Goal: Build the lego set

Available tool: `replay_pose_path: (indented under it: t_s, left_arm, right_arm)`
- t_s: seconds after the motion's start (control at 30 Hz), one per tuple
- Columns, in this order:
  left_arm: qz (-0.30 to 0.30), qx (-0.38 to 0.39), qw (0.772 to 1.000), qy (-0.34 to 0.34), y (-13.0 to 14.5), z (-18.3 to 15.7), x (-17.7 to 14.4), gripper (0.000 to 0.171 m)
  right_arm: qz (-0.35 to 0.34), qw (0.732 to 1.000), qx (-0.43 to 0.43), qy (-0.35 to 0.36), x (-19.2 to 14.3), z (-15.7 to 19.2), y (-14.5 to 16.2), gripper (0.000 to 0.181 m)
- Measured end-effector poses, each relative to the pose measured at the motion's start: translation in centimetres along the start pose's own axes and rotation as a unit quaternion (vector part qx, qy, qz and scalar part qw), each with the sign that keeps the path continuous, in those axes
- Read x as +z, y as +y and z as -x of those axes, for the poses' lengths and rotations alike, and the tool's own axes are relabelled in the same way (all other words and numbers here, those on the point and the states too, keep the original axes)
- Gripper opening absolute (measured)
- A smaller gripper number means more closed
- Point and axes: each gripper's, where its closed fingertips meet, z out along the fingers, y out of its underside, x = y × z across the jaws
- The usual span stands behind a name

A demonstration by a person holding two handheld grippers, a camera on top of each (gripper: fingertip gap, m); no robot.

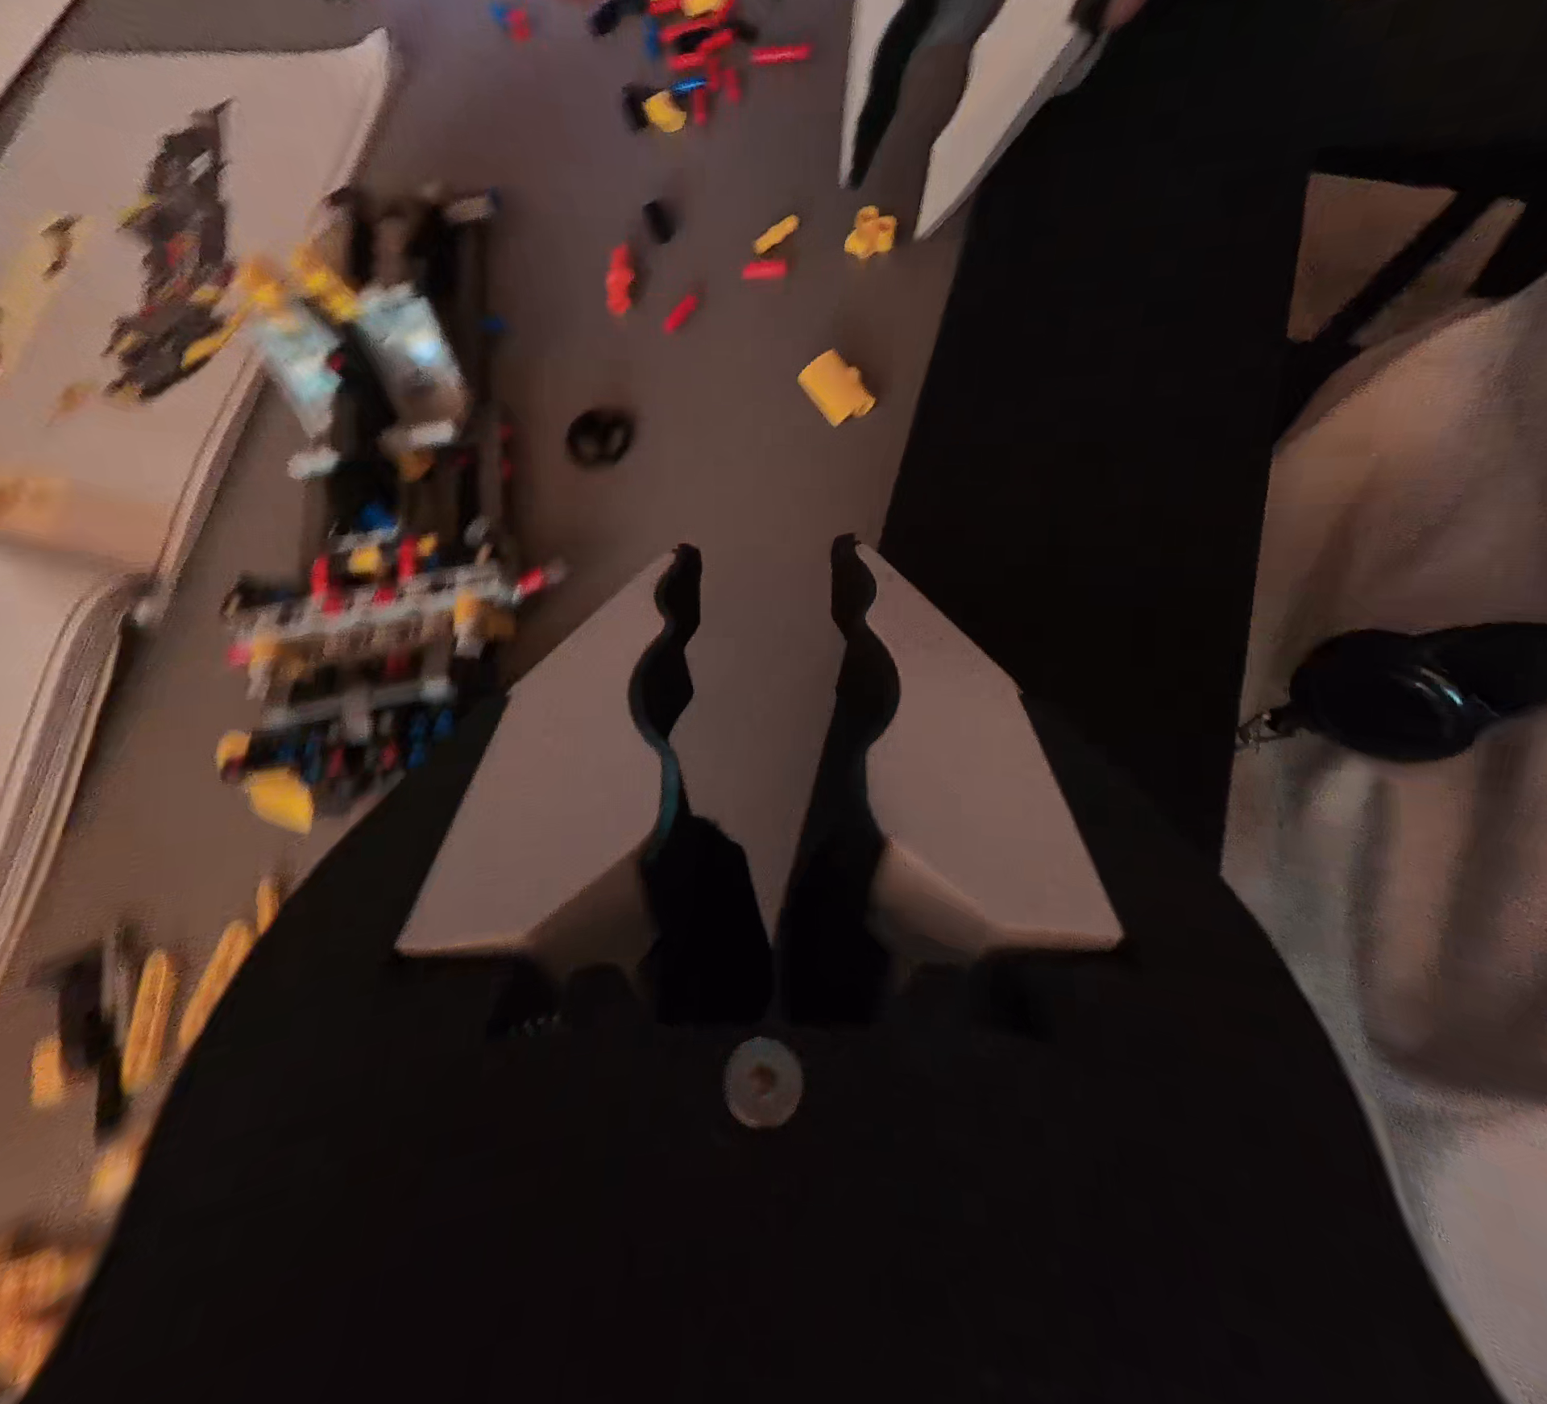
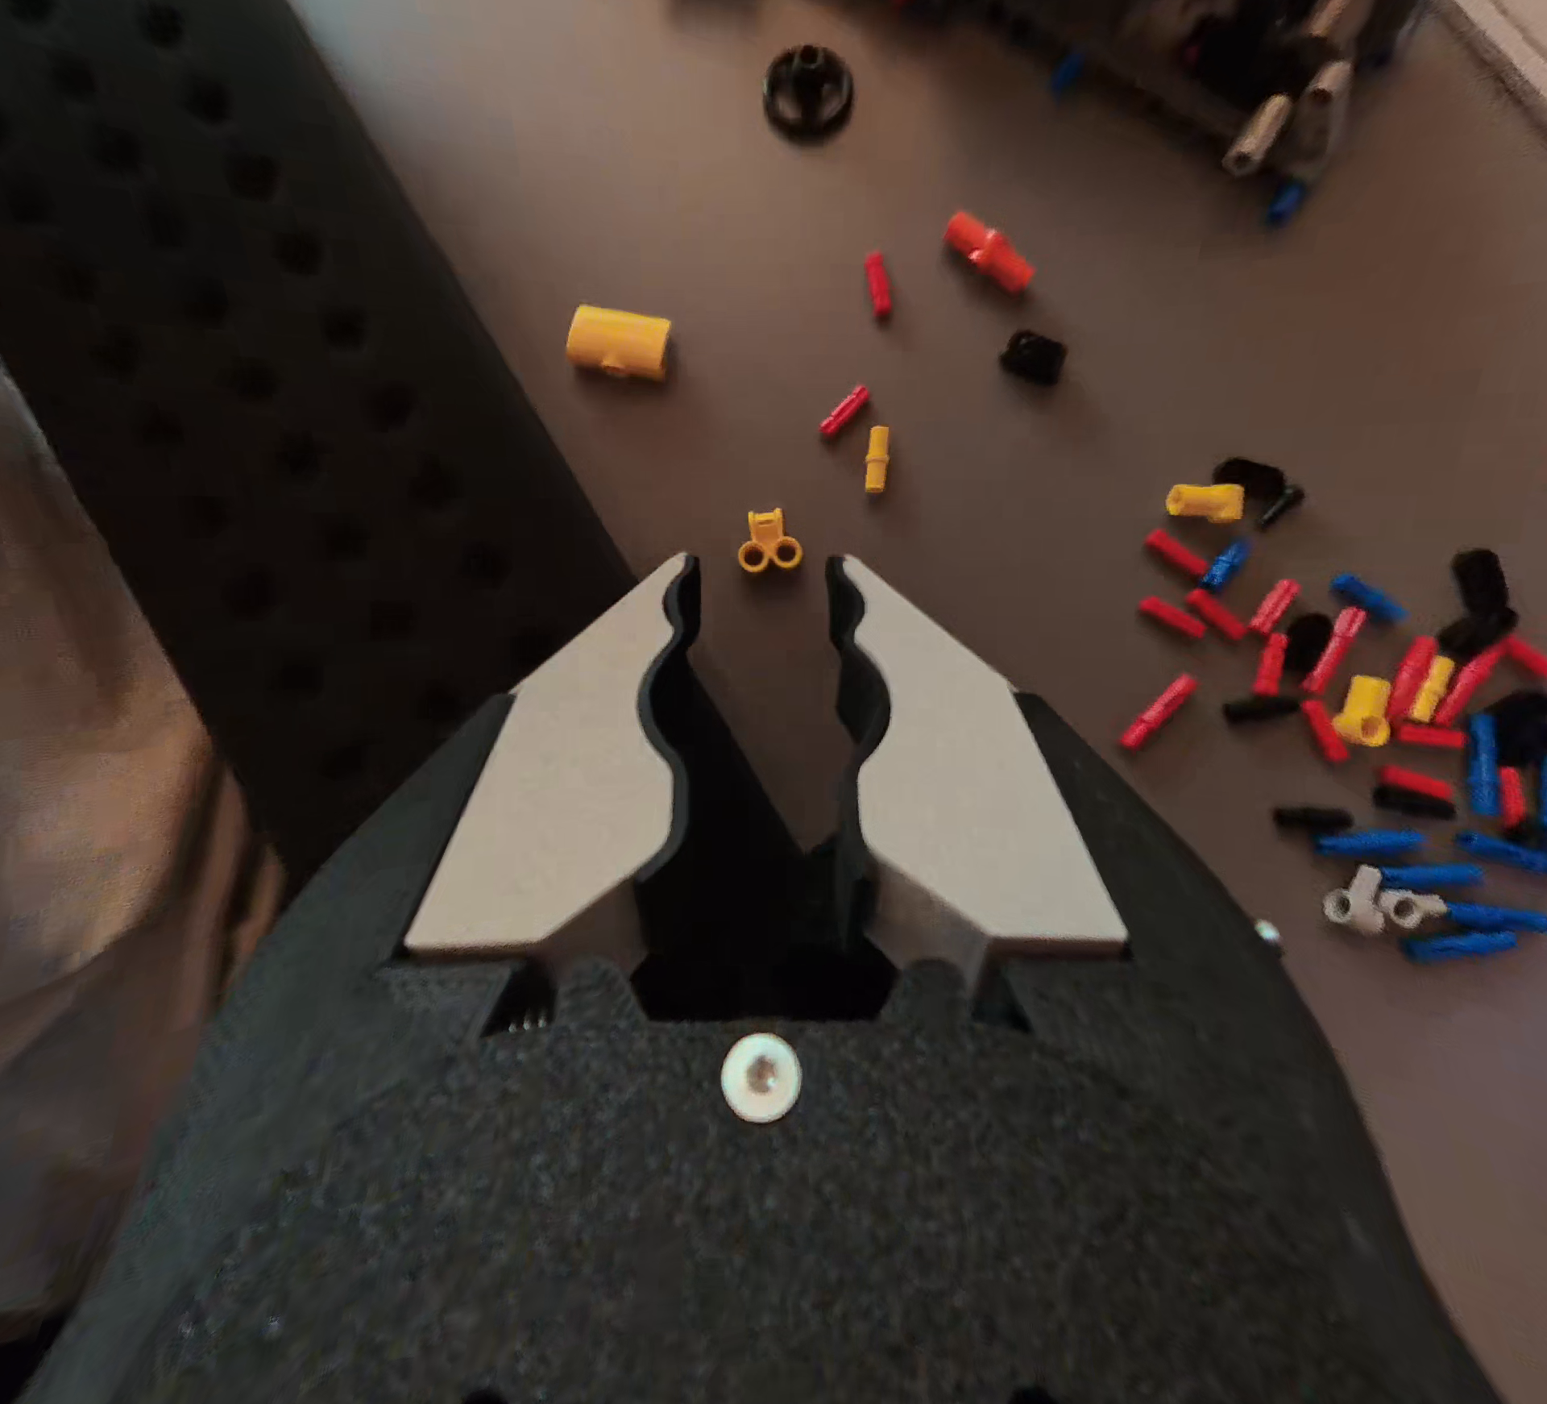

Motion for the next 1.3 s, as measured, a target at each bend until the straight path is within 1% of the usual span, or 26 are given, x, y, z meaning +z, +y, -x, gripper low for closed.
replay_pose_path:
  t_s: [0.07, 0.13, 0.17, 0.2, 0.27, 0.33, 0.43, 0.47, 0.53, 0.6, 0.67, 0.7, 0.77, 0.83, 0.93, 1.03, 1.07, 1.13, 1.23, 1.3]
  left_arm:
    - [0.008, 0.038, 0.999, 0.038, -1.2, -0.7, 2.1, 0.029]
    - [0.024, 0.076, 0.995, 0.066, -1.6, -0.9, 3.5, 0.03]
    - [0.028, 0.085, 0.993, 0.073, -1.8, -0.7, 4.0, 0.03]
    - [0.031, 0.085, 0.993, 0.077, -1.9, -0.5, 4.3, 0.03]
    - [0.024, 0.071, 0.994, 0.083, -2.4, -0.3, 4.7, 0.029]
    - [0.003, 0.064, 0.994, 0.088, -3.1, -0.6, 5.0, 0.029]
    - [-0.029, 0.1, 0.993, 0.064, -3.7, -0.6, 5.1, 0.026]
    - [-0.029, 0.111, 0.991, 0.066, -3.6, -0.8, 5.1, 0.026]
    - [-0.032, 0.115, 0.99, 0.081, -3.4, -1.1, 4.6, 0.026]
    - [-0.04, 0.1, 0.989, 0.096, -3.3, -1.0, 3.9, 0.025]
    - [-0.054, 0.101, 0.988, 0.099, -3.4, -0.9, 3.1, 0.017]
    - [-0.065, 0.108, 0.987, 0.095, -3.5, -0.9, 2.6, 0.016]
    - [-0.063, 0.12, 0.987, 0.087, -3.1, -1.0, 2.1, 0.015]
    - [-0.06, 0.131, 0.986, 0.085, -2.7, -1.3, 1.9, 0.007]
    - [-0.063, 0.161, 0.983, 0.066, -2.2, -1.4, 1.6, 0.008]
    - [-0.058, 0.15, 0.985, 0.059, -1.7, -1.4, 1.5, 0.016]
    - [-0.057, 0.152, 0.985, 0.063, -1.5, -1.5, 1.4, 0.009]
    - [-0.059, 0.155, 0.984, 0.058, -1.1, -1.7, 1.4, 0.008]
    - [-0.056, 0.144, 0.986, 0.055, -0.6, -1.9, 1.3, 0.005]
    - [-0.058, 0.127, 0.989, 0.05, -0.3, -1.8, 1.0, 0.005]
  right_arm:
    - [0.013, 1.0, -0.023, -0.002, 0.7, 0.0, 0.2, 0.03]
    - [0.018, 0.999, -0.032, -0.024, 1.0, 0.1, 0.1, 0.029]
    - [0.019, 0.999, -0.031, -0.034, 1.1, 0.1, 0.1, 0.024]
    - [0.021, 0.998, -0.031, -0.047, 1.1, 0.1, 0.1, 0.015]
    - [0.014, 0.998, -0.033, -0.05, 1.2, -0.2, -0.1, 0.015]
    - [0.004, 0.998, -0.045, -0.048, 1.3, -0.3, -0.6, 0.015]
    - [-0.071, 0.992, -0.069, -0.072, 0.7, 1.5, -4.2, 0.015]
    - [-0.1, 0.988, -0.088, -0.075, 0.4, 2.2, -5.6, 0.015]
    - [-0.144, 0.976, -0.153, -0.061, -0.1, 3.4, -7.9, 0.015]
    - [-0.168, 0.96, -0.219, -0.043, -0.2, 4.7, -9.5, 0.015]
    - [-0.172, 0.951, -0.254, -0.049, 0.0, 5.8, -10.2, 0.015]
    - [-0.165, 0.95, -0.258, -0.056, 0.3, 6.2, -10.3, 0.015]
    - [-0.149, 0.951, -0.264, -0.063, 0.9, 6.6, -10.4, 0.015]
    - [-0.149, 0.949, -0.27, -0.071, 1.1, 7.1, -10.7, 0.015]
    - [-0.14, 0.95, -0.263, -0.089, 1.5, 7.7, -10.7, 0.016]
    - [-0.126, 0.953, -0.255, -0.106, 2.0, 8.2, -10.5, 0.016]
    - [-0.126, 0.953, -0.255, -0.105, 2.1, 8.3, -10.5, 0.016]
    - [-0.125, 0.954, -0.251, -0.111, 2.4, 8.5, -10.5, 0.016]
    - [-0.117, 0.958, -0.218, -0.144, 2.8, 9.0, -10.4, 0.015]
    - [-0.118, 0.961, -0.187, -0.166, 2.9, 9.2, -10.3, 0.02]
